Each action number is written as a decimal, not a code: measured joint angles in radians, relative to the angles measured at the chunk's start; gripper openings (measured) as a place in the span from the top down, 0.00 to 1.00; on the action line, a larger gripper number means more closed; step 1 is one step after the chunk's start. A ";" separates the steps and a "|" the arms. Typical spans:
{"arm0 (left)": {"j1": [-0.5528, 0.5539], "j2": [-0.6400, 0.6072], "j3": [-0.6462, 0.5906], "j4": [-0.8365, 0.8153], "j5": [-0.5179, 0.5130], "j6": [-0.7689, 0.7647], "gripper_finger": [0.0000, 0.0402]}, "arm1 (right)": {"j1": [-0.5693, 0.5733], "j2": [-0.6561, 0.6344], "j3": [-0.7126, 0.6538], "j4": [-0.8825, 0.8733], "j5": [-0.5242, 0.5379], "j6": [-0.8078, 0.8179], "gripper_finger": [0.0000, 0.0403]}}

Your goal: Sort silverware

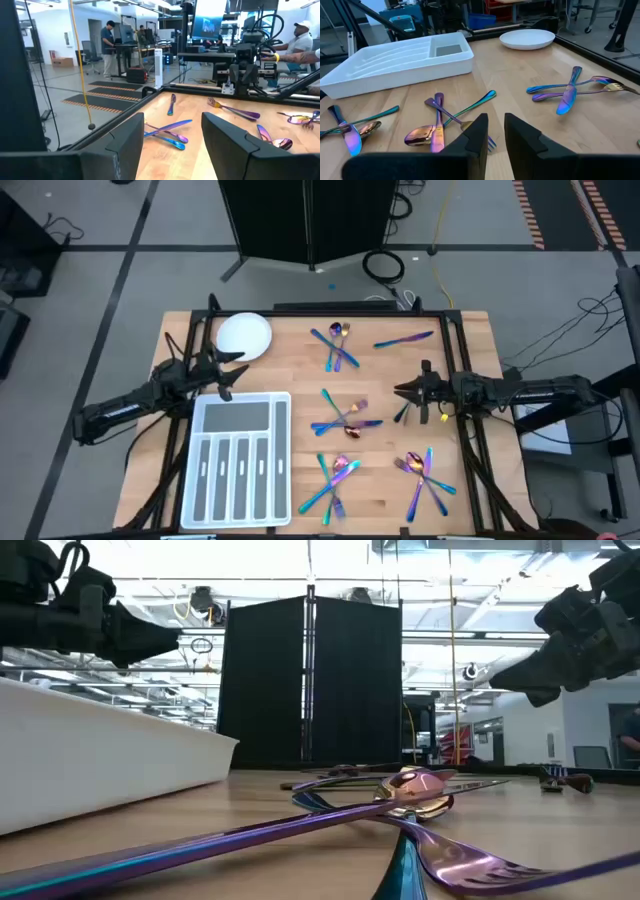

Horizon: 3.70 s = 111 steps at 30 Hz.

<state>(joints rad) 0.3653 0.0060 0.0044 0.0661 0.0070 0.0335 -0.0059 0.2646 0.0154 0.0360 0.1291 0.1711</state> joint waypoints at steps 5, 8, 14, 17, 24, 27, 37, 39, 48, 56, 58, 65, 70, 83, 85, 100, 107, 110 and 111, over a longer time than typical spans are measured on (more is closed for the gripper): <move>0.000 0.000 0.000 0.000 0.000 0.000 0.50 | 0.000 0.000 0.000 0.000 0.000 0.000 0.87; 0.000 0.000 0.000 0.000 0.000 0.000 0.50 | 0.000 0.000 0.000 0.000 0.000 0.000 0.87; 0.000 0.000 0.000 0.000 0.000 0.000 0.50 | 0.000 0.000 0.000 0.000 0.000 0.000 0.87; 0.000 0.000 0.000 0.000 0.000 0.000 0.50 | 0.000 0.000 0.000 0.000 0.000 0.000 0.87; 0.000 0.000 0.000 0.000 0.000 0.000 0.50 | 0.000 0.000 0.000 0.000 0.000 0.000 0.87; 0.000 0.000 0.000 0.000 0.000 0.000 0.50 | 0.000 0.000 0.000 0.000 0.000 0.000 0.87; 0.000 0.000 0.000 0.000 0.000 0.000 0.50 | 0.000 0.000 0.000 0.000 0.000 0.000 0.87; 0.000 0.000 0.000 0.000 0.000 0.000 0.50 | 0.000 0.000 0.000 0.000 0.000 0.000 0.87; 0.000 0.000 0.000 0.000 0.000 0.000 0.50 | 0.000 0.000 0.000 0.000 0.000 0.000 0.87; 0.000 0.000 0.000 0.000 0.000 0.000 0.50 | 0.000 0.000 0.000 0.000 0.000 0.000 0.87; 0.000 0.000 0.000 0.000 0.000 0.000 0.50 | 0.000 0.000 0.000 0.000 0.000 0.000 0.87; 0.000 0.000 0.000 0.000 0.000 0.000 0.50 | 0.000 0.000 0.000 0.000 0.000 0.000 0.87; 0.000 0.000 0.000 0.000 0.000 0.000 0.50 | 0.000 0.000 0.000 0.000 0.000 0.000 0.87; 0.000 0.000 0.000 0.000 0.000 0.000 0.50 | 0.000 0.000 0.000 0.000 0.000 0.000 0.87; 0.000 0.000 0.000 0.000 0.000 0.000 0.50 | 0.000 0.000 0.000 0.000 0.000 0.000 0.87; 0.000 0.000 0.000 0.000 0.000 0.000 0.50 | 0.000 0.000 -0.001 0.006 0.003 -0.001 0.87; 0.000 0.000 0.000 0.023 0.021 -0.154 0.50 | 0.000 0.000 -0.002 0.131 0.002 0.008 0.87; 0.000 0.000 0.000 0.028 0.009 -0.257 0.50 | 0.000 0.000 -0.002 0.215 0.003 -0.011 0.87; 0.000 0.000 0.000 0.028 0.005 -0.258 0.50 | 0.000 0.000 -0.002 0.240 0.009 -0.031 0.87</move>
<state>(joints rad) 0.3649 0.0060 0.0044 0.0939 0.0123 -0.2247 -0.0059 0.2649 0.0139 0.2763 0.1379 0.1404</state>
